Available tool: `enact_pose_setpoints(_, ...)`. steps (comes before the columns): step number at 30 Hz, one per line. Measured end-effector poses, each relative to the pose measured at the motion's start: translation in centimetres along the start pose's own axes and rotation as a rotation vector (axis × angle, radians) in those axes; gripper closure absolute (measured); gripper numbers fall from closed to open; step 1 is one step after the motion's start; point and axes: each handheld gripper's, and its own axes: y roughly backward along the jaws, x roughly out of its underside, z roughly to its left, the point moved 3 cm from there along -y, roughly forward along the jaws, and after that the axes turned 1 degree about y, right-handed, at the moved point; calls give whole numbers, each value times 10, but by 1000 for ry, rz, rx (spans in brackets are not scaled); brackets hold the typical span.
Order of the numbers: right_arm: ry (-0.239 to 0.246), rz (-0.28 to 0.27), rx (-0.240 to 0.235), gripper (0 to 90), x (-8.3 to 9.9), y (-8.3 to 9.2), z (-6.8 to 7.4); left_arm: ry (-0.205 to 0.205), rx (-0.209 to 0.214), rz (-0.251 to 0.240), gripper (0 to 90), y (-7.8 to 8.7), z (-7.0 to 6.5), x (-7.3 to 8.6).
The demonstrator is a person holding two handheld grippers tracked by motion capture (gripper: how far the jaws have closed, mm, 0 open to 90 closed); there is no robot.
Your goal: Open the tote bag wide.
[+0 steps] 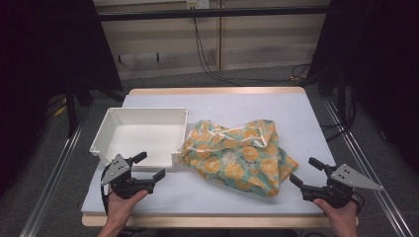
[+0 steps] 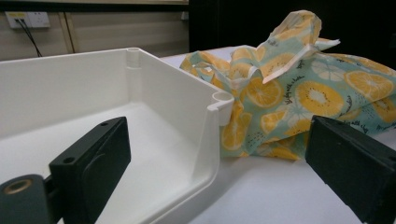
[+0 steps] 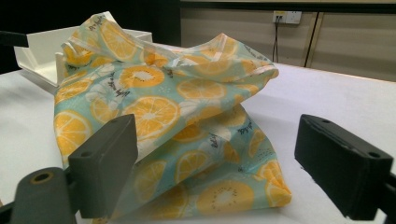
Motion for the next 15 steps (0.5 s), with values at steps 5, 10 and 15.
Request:
enact_pose_setpoints(5, -12, 7, -9, 199, -2, -1, -1, 33, 17, 26, 94, -4, 1, 1)
enact_pose_setpoints(10, -30, 44, -55, 271, -3, -4, -2, 38, 19, 41, 100, -8, 1, 2)
enact_pose_setpoints(15, -43, 87, -115, 324, -7, -7, 0, 29, 30, 59, 108, -10, -1, 3)
